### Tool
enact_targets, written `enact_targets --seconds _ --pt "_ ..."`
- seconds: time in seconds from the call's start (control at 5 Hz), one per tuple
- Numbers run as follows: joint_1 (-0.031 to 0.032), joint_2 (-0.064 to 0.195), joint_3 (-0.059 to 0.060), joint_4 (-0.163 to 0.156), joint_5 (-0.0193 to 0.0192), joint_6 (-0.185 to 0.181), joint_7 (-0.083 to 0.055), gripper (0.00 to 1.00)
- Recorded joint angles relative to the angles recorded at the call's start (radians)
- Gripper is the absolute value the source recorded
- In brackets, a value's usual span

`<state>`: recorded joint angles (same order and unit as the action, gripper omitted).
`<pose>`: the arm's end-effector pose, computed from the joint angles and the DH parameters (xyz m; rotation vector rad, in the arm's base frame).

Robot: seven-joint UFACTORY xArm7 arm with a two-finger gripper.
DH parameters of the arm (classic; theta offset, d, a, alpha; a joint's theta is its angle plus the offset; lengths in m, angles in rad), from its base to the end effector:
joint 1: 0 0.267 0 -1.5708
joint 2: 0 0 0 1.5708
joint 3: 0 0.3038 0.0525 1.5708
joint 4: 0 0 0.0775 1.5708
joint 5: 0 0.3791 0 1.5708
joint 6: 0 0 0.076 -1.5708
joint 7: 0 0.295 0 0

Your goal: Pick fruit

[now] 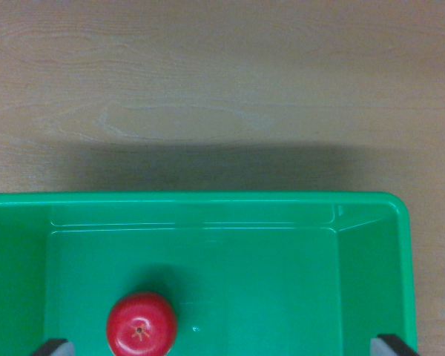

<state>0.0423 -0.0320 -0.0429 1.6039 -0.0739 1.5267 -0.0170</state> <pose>0.5236 -0.0220 0.3901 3.0635 0.0239 0.1664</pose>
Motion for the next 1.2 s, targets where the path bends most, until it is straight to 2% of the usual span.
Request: enact_targets --seconds 0.6,0.8,1.0,1.2 --pt "0.0024 0.006 0.0 -0.015 0.0002 -0.016 -0.002 0.0" --pt "0.0059 0.015 -0.001 -0.036 0.0005 -0.039 -0.004 0.0" --pt "0.0059 0.015 -0.001 -0.036 0.0005 -0.039 -0.004 0.0" --pt "0.0097 0.024 -0.001 -0.059 0.0008 -0.064 -0.007 0.0"
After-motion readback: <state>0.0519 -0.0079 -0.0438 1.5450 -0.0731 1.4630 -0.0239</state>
